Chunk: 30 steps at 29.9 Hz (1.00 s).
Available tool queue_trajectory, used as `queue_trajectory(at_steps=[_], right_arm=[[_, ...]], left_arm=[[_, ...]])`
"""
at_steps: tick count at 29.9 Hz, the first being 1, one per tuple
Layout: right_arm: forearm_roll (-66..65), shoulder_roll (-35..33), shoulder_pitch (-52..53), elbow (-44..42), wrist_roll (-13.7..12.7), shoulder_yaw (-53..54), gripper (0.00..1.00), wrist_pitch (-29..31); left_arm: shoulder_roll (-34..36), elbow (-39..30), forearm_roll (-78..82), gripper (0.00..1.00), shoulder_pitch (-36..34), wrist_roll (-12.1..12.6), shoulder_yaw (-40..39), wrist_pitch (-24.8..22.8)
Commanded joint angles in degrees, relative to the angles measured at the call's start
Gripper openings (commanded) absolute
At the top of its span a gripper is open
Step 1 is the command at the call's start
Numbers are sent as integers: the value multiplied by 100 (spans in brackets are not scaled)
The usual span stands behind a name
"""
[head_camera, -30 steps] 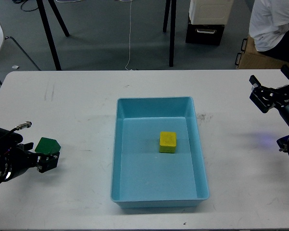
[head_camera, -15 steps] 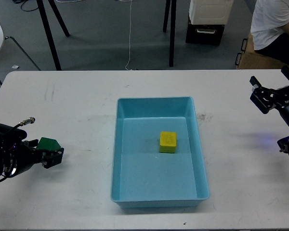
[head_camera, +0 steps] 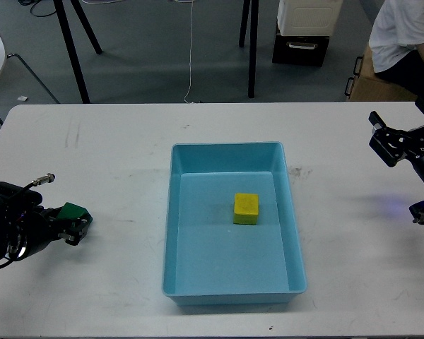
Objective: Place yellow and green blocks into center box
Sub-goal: 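Lower the left gripper onto the green cube and close it, then lift the green cube with the left gripper over the blue tray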
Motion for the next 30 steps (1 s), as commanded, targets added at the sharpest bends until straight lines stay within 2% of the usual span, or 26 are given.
queue_trajectory(at_steps=[1,10,16,21,26,28,30], right_arm=[[-63,0,-5,0,0,8,99,0],[-90,9,-5,-9,9,35,99,0],[-90,9,-5,0,9,26,99,0],[-282,79,-22,-53,9,26,99,0],[-362,79,-128,-18,44,26,99,0],[-362,79,-128,-18,44,35,99,0],[-362,79,-119,-9,44,44,99,0]], left_arm=[[21,-9,0,47,-18,22,-10,-4],[232,-79,-132,47,-18,-5,-229,-4],[636,-395,-1055,47,-9,4,-967,-4],[1032,-983,-1925,48,-27,-14,-1117,-4],[892,-1616,-2313,48,-316,-40,-1179,-4],[629,-1670,-2375,48,-501,39,-1101,-4],[479,-1705,-2375,48,-615,258,-1074,-4]])
